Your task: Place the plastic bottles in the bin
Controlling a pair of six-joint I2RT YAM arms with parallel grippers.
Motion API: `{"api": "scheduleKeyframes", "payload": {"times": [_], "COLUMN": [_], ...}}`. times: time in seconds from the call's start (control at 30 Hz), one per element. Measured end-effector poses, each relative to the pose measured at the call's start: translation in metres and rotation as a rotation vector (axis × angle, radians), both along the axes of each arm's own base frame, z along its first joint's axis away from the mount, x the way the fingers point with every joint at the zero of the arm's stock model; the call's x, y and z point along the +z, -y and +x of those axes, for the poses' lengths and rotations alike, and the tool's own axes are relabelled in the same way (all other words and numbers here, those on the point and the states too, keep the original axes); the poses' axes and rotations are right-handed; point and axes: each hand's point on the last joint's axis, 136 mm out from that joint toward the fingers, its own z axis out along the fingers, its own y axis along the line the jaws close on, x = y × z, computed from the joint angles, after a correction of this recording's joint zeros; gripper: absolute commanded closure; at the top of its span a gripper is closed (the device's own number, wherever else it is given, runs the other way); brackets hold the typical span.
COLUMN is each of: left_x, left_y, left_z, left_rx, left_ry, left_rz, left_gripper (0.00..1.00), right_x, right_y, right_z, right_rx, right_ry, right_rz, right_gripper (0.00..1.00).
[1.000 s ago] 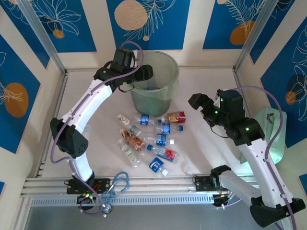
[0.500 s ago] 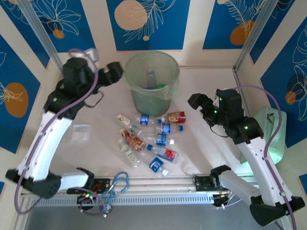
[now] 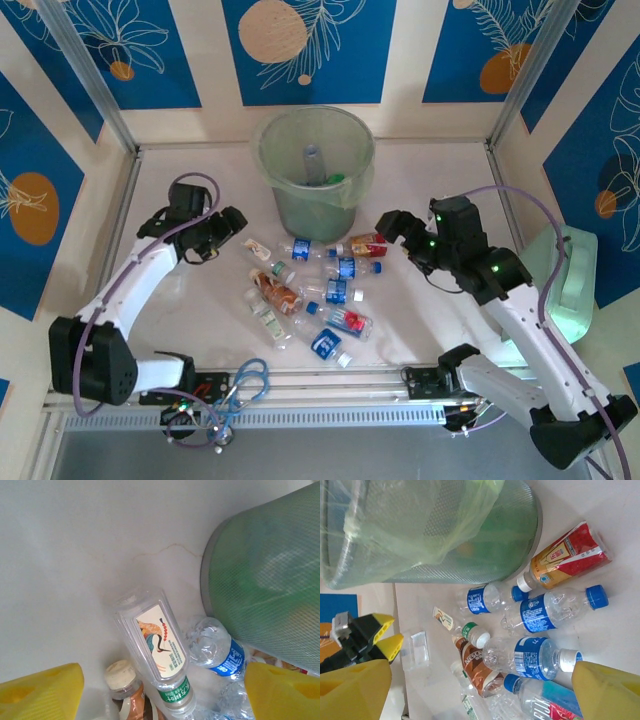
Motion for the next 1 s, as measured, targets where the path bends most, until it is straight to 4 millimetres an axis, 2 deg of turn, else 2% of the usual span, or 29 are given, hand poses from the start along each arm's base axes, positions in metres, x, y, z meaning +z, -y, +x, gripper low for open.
{"api": "scheduleKeyframes", "payload": {"times": [0.27, 0.53, 0.73, 1.0], "left_x": [-0.034, -0.060, -0.080, -0.096], "left_y": [0.014, 0.032, 0.035, 0.036], "left_z": [0.020, 0.023, 0.026, 0.030], "left_rx": [0.003, -0.014, 0.001, 0.015], "left_ry": [-0.074, -0.143, -0.196, -0.234], "left_rz": [-0.025, -0.017, -0.013, 0.001], "left_gripper": [0.16, 0.17, 0.18, 0.22], "right_x": [-0.017, -0.018, -0.021, -0.022], "right_y": [-0.023, -0.039, -0.052, -0.056], "right_z": [-0.004, -0.006, -0.010, -0.010], "right_rx": [0.053, 0.101, 0.139, 0.149], "right_ry": [-0.034, -0.018, -0.021, -0.016], "right_rz": [-0.025, -0.035, -0.045, -0.051], "right_gripper": [0.07, 0.07, 0.07, 0.07]}}
